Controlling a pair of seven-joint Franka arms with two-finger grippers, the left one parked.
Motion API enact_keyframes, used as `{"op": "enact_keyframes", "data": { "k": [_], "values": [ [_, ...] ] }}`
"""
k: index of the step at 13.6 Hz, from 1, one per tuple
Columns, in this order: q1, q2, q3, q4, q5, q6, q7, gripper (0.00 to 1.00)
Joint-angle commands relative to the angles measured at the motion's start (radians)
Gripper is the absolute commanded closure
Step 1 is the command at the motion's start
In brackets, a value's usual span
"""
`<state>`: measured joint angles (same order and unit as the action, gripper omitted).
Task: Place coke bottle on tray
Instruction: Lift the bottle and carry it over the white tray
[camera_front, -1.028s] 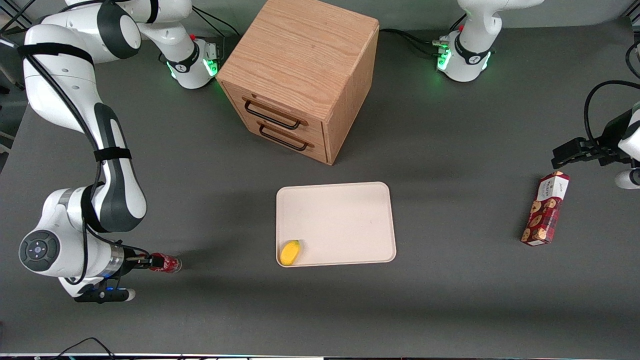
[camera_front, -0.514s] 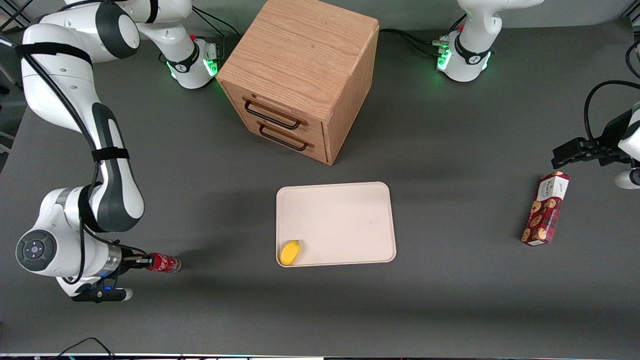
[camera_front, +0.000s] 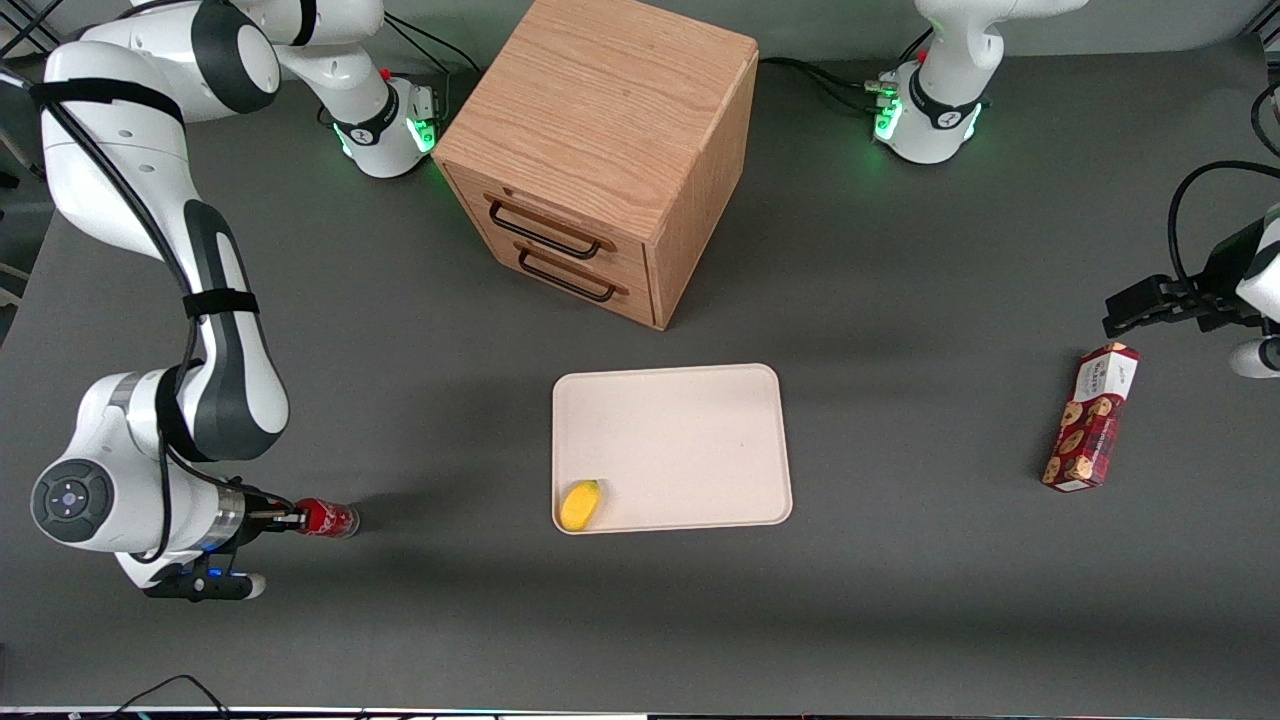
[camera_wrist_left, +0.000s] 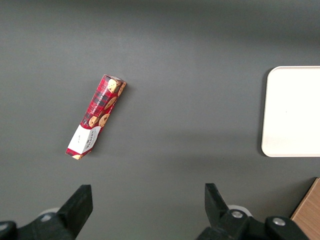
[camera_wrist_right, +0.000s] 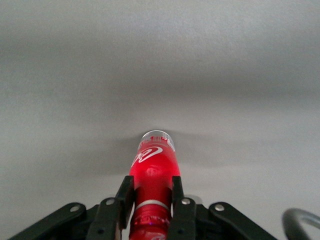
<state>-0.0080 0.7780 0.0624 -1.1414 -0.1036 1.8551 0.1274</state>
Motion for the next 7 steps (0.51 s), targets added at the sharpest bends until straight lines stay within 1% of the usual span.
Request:
{"op": "enact_keyframes", "data": {
  "k": [1,3,5,7],
  "values": [
    [0.005,-0.144,0.004,-0.011,-0.013,-0.143,0.020,1.00],
    [0.020,-0.228,0.011,-0.008,-0.004,-0.256,0.024,1.00],
    [0.028,-0.305,0.054,-0.008,-0.004,-0.359,0.052,1.00],
    [0.028,-0.374,0.095,-0.008,-0.004,-0.439,0.115,1.00]
  ]
}}
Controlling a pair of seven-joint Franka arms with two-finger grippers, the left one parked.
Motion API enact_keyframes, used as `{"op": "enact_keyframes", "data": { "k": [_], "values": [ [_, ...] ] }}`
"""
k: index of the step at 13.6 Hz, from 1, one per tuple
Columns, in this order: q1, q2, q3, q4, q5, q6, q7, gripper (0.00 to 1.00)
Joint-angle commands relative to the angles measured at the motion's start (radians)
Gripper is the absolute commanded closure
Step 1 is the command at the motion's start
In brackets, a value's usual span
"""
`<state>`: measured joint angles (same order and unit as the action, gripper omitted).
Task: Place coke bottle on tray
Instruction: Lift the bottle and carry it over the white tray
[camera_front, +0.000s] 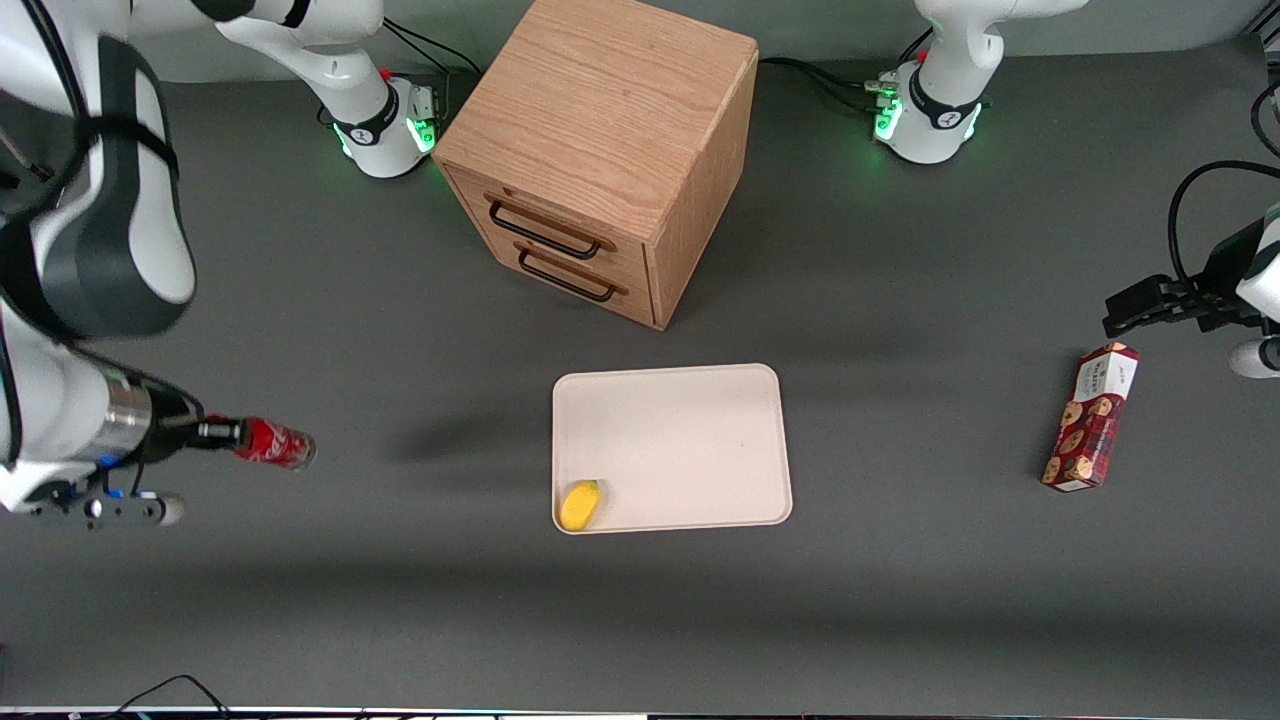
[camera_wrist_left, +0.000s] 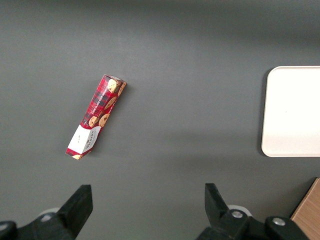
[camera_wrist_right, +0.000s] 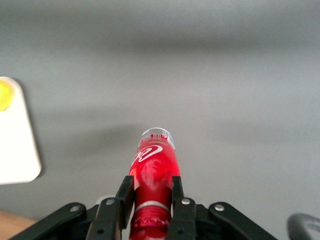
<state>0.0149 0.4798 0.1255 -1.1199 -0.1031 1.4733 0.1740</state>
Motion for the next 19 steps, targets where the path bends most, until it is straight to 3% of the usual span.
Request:
{"op": "enact_keyframes", "data": {
  "k": [1,6,11,16,19],
  "values": [
    [0.005,-0.093,0.077,-0.029,-0.004,-0.074,0.129,1.00],
    [0.048,-0.078,0.282,-0.034,-0.006,-0.032,0.476,1.00],
    [0.189,-0.003,0.295,-0.043,-0.009,0.114,0.689,1.00],
    [0.238,0.157,0.295,-0.081,-0.036,0.284,0.734,1.00],
    [0.252,0.195,0.295,-0.147,-0.116,0.353,0.774,1.00]
  ]
}}
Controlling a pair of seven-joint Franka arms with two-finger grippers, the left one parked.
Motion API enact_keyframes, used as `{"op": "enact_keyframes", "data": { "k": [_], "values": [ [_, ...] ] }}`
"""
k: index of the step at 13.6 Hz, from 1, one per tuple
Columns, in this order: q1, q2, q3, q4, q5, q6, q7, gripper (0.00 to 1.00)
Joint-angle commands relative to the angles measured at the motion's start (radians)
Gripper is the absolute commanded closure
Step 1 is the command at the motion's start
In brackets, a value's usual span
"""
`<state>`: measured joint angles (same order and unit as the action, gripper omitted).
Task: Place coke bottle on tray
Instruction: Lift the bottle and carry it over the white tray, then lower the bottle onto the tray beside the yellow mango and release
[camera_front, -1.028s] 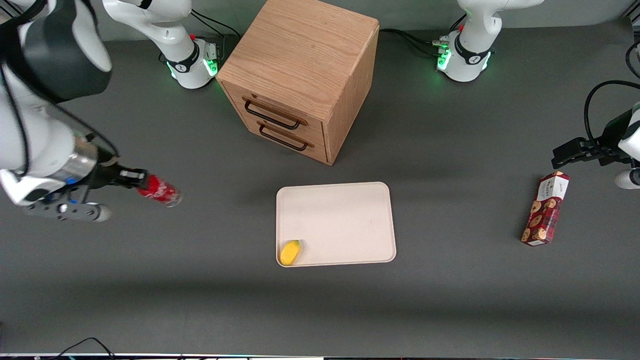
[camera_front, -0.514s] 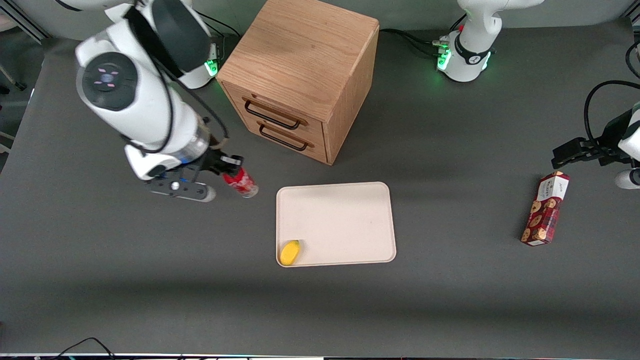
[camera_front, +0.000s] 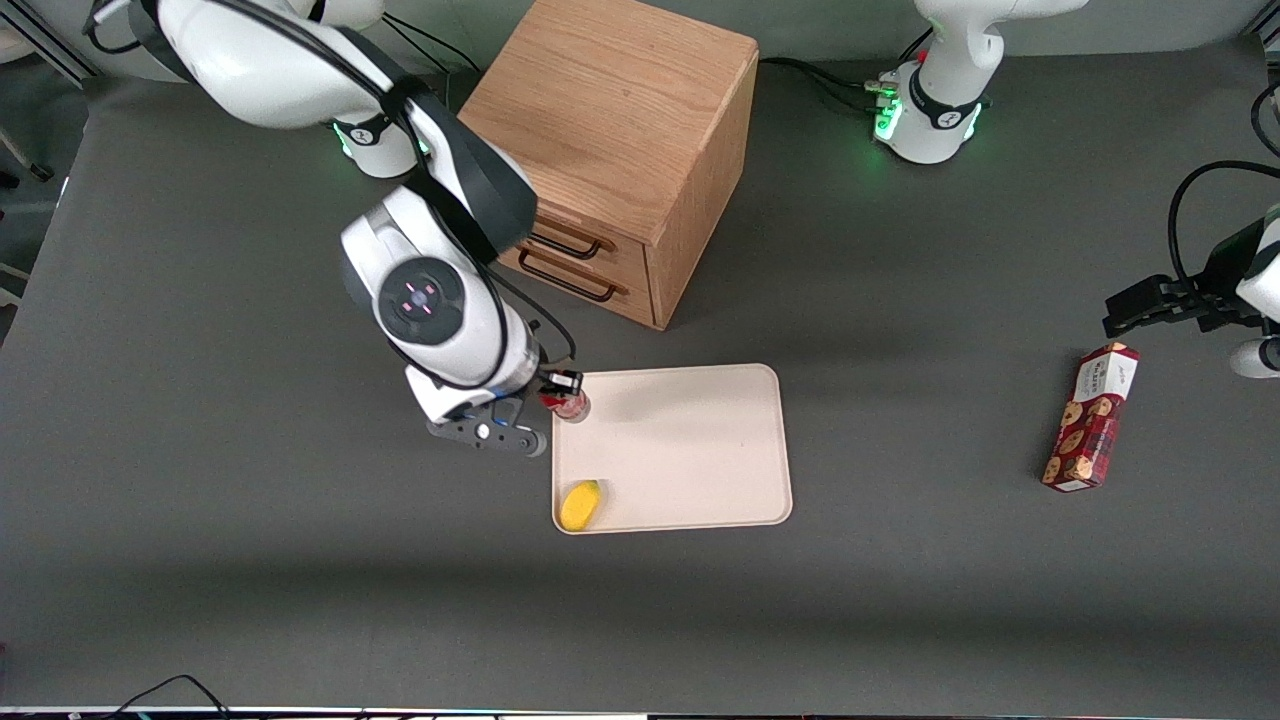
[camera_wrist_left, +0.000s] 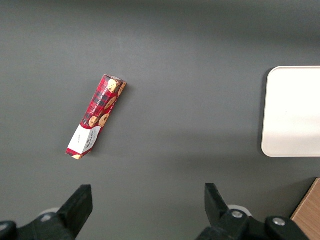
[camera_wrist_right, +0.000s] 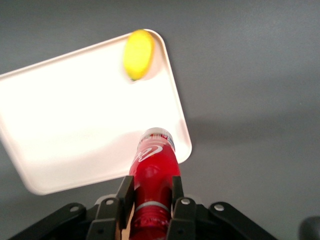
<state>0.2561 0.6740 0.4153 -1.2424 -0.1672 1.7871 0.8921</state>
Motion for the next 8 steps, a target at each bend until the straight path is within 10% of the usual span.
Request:
{"op": "enact_keyframes", "data": {
  "k": [1,8],
  "values": [
    [0.011,0.018,0.003,-0.023,-0.054,0.058,0.053,1.00],
    [0.009,0.064,-0.006,-0.032,-0.077,0.103,0.044,1.00]
  ]
}}
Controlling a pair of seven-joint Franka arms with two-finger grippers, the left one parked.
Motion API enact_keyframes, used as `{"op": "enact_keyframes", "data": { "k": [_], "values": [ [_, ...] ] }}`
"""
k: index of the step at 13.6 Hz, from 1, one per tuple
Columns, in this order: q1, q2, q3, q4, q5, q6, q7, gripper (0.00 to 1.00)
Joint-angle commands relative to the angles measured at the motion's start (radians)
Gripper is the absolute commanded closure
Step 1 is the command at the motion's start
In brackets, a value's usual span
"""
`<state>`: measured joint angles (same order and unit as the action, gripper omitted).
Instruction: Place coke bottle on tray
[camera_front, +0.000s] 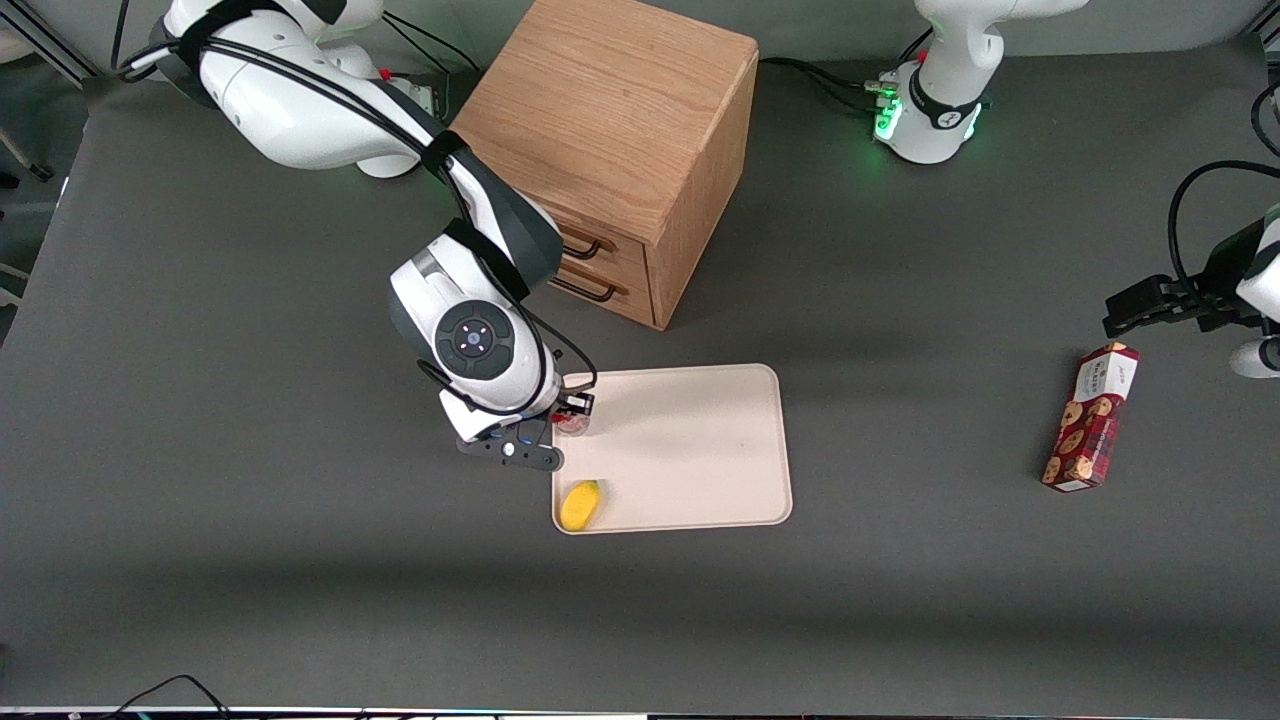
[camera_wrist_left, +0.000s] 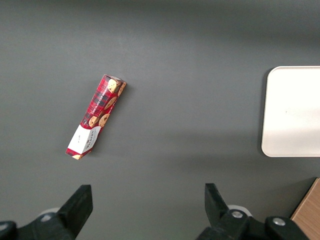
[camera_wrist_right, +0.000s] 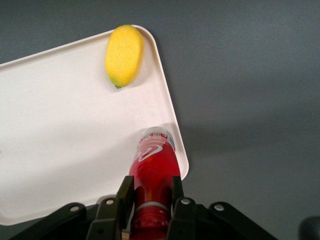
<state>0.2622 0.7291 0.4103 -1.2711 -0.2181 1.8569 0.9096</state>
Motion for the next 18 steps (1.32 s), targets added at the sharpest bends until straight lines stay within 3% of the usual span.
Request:
{"op": "enact_keyframes", "data": {
  "k": [1,4,5,6,7,11,13,15,18],
  "values": [
    [0.003,0.013,-0.001,-0.005,-0.026,0.045,0.026,1.00],
    [0.005,0.030,-0.001,-0.010,-0.024,0.068,0.034,1.00],
    [0.005,0.035,-0.001,-0.010,-0.024,0.082,0.034,0.93],
    [0.005,0.032,-0.001,-0.010,-0.024,0.082,0.025,0.31],
    [0.005,0.024,-0.001,-0.011,-0.038,0.082,0.025,0.00],
    [-0.009,-0.080,-0.001,-0.011,-0.055,0.067,0.002,0.00],
    [-0.033,-0.178,-0.002,-0.034,-0.052,-0.031,-0.096,0.00],
    [-0.085,-0.291,-0.027,-0.103,0.003,-0.074,-0.216,0.00],
    [-0.147,-0.475,-0.149,-0.276,0.071,-0.077,-0.459,0.00]
  ]
}}
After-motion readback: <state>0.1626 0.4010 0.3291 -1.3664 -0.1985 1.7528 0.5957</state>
